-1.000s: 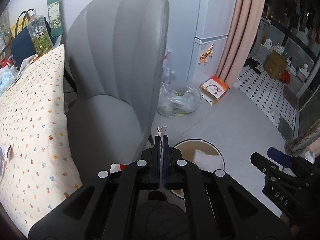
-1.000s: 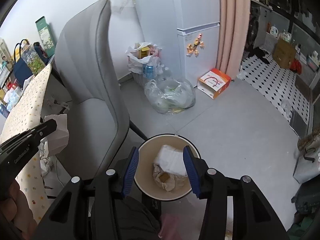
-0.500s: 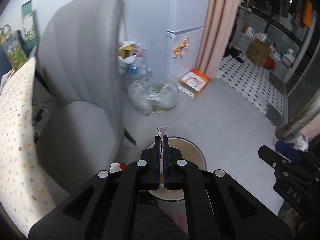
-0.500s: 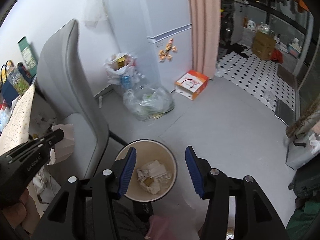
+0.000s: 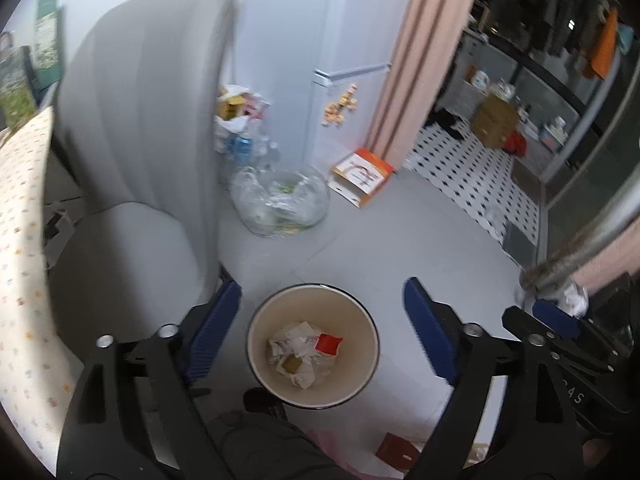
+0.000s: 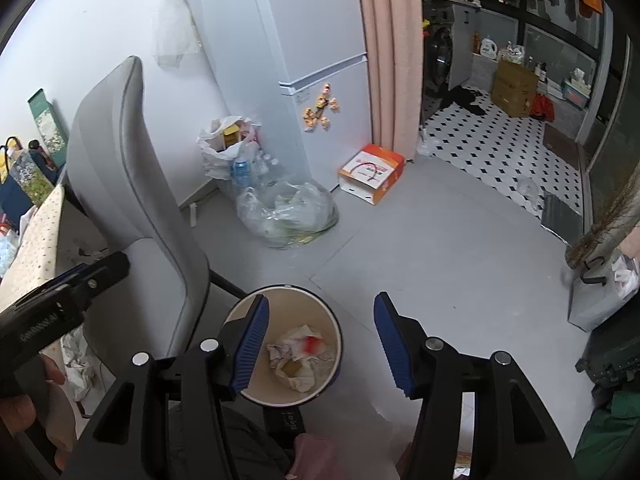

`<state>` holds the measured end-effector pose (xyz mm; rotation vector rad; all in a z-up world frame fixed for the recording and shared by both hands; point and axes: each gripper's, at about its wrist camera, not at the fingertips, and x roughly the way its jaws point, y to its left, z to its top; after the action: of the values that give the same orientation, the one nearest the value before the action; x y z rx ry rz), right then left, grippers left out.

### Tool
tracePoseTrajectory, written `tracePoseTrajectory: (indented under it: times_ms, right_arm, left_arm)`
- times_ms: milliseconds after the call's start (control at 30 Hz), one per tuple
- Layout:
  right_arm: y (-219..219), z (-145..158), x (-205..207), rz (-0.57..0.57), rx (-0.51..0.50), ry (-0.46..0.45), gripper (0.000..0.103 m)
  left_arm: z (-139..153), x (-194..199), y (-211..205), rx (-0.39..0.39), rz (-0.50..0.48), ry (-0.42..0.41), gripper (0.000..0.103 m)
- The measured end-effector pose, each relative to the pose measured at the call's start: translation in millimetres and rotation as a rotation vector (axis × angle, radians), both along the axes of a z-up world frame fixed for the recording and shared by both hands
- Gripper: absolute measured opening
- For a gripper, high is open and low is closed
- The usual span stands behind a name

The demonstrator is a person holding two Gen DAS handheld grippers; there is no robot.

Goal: Collect trash
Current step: 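Bring both open tools back over the table toward the remaining trash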

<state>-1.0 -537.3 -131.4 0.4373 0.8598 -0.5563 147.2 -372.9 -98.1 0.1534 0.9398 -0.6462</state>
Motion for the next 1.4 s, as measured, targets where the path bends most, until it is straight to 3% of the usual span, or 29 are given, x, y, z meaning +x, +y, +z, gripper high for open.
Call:
tracePoseTrajectory:
  times_ms: [100, 400, 1033, 1400]
  right_arm:
    - [8, 4, 6, 0.022, -0.008, -0.008, 0.058]
    - [52, 31, 29, 0.126, -0.056, -0.06, 0.081]
    - [219, 97, 70, 0.448, -0.159, -0.147, 0.094]
    - [291, 106, 73, 0.577, -0.176, -0.155, 0.094]
  left_arm:
    - [10, 1, 19, 0.001, 0.044, -0.037, 0.095]
    - [41, -1, 80, -0.003, 0.167, -0.105, 0.097]
    - [81, -18, 260, -0.052, 0.489, -0.209, 0.097]
    - [89, -44, 348, -0.08, 0.644, -0.23, 0.097]
